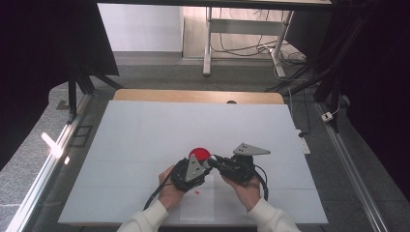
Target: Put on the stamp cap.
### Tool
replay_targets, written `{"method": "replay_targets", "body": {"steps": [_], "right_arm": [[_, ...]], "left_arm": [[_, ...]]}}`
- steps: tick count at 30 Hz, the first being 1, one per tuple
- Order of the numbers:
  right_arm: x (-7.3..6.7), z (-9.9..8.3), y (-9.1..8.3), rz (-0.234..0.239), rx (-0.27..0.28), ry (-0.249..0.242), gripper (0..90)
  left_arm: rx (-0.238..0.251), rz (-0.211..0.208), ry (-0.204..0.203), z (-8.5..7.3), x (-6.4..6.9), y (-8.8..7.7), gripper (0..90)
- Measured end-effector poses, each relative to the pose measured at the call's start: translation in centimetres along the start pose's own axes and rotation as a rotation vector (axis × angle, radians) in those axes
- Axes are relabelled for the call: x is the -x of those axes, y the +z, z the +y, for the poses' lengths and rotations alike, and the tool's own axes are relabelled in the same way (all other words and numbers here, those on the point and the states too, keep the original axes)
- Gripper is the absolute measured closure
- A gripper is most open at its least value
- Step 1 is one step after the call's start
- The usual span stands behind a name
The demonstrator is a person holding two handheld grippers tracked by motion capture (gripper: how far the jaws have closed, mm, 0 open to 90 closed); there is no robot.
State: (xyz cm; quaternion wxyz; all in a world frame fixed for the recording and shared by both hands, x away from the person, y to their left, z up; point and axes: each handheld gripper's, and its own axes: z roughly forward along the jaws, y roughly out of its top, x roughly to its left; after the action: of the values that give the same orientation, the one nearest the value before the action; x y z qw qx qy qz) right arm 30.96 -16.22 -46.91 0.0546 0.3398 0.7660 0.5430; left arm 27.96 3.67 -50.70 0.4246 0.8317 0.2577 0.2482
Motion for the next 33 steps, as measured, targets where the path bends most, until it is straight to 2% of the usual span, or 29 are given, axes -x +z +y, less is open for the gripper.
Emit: {"method": "replay_targets", "body": {"steps": [6, 13, 16, 19, 26, 33], "right_arm": [[0.1, 0.2, -0.1, 0.01, -0.003, 0.004, 76.1], [-0.1, 0.3, -0.3, -0.003, 0.002, -0.041, 76.0], [-0.2, 0.3, -0.2, -0.008, -0.001, -0.074, 76.0], [-0.4, 0.3, -0.2, -0.012, -0.003, -0.097, 76.0], [-0.3, 0.4, -0.4, -0.015, 0.002, -0.112, 75.9], [-0.1, 0.5, -0.6, -0.02, 0.002, -0.136, 75.9]], "left_arm": [[0.002, -0.009, -0.005, -0.1, -0.1, 0.0, 65.4], [0.005, -0.028, -0.034, -0.2, -0.3, 0.2, 64.5], [0.004, -0.04, -0.046, -0.2, -0.4, 0.2, 63.4], [0.001, -0.045, -0.061, -0.3, -0.6, 0.2, 59.0], [-0.013, -0.054, -0.084, -0.5, -1.0, -0.2, 48.9], [-0.036, -0.096, -0.119, -1.0, -1.8, -1.6, 43.3]]}}
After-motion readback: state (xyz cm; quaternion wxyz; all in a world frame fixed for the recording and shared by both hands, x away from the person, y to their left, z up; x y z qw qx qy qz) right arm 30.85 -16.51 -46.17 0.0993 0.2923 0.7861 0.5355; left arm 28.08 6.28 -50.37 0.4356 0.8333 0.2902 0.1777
